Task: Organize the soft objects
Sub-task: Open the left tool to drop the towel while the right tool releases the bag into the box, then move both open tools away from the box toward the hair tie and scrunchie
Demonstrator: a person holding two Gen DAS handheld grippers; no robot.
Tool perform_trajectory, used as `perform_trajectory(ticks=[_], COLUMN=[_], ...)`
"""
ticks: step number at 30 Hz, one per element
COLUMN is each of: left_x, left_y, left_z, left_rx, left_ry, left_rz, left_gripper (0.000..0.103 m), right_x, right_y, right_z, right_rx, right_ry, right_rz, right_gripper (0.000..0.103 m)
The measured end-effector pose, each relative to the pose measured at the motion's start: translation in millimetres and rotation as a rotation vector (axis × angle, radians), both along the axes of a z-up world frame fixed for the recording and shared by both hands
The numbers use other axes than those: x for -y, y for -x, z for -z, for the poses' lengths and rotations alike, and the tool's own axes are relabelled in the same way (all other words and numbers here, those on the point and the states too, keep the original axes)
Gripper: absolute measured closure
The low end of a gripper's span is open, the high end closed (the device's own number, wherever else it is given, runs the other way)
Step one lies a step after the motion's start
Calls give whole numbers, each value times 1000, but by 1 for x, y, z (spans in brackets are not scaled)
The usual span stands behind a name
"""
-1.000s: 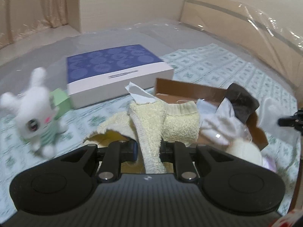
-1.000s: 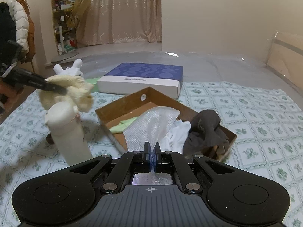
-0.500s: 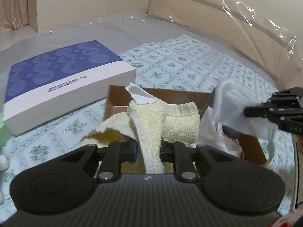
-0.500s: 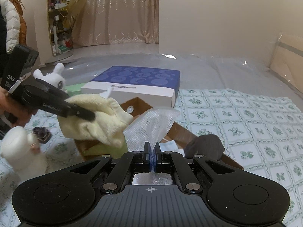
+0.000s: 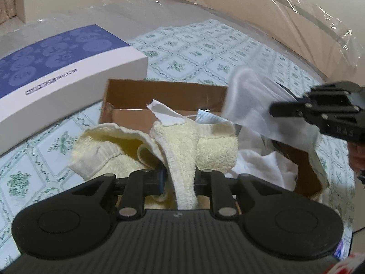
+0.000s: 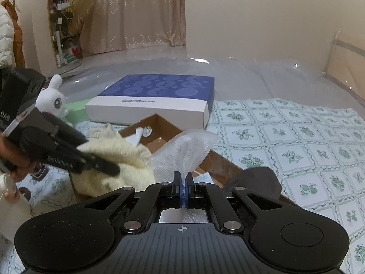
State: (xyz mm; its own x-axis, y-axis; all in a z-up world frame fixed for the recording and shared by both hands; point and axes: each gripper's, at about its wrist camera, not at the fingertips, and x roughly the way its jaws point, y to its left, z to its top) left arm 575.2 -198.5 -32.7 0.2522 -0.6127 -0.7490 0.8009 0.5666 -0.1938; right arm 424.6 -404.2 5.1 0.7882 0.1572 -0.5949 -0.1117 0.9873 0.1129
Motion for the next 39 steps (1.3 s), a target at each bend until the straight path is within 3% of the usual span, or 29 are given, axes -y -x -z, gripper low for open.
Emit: perform_trajectory(ticks=[12,18,26,27,29,30,31,39], left_x=[5,-1,-32,-36,-47,-51,-56,-90], left_y=[0,-5,-9,-8,-8,-8,-7,6], left_z=[1,7,-18,-23,-32,-36,-40,-53], left_rx=[-43,-31,-14,-4,9,16,21,78], left_ry=[22,-35,48,55,73,80,86,95], left_rz=[86,34,-6,-16,-36,-48,-58,-179], left_gripper=[84,60,57,57,57,57,57,55], right_x=[-15,-19,-11,-11,-8,-7,-5,-5], right_y=[-34,-47,-52,-52,-50,-47,-45,-28], right_z=[-22,-5,19,20,18,17,14,-3], right_rx=[74,33,-42,-46,-42,-34,-20,-6], right_ry=[-22,-14,-26,-30,-44,-61,-78,-51], right_rz=[-38,-48,-57,-58,-49,-47,-43,-16], right_gripper=[101,101,101,97,69,40,34,34])
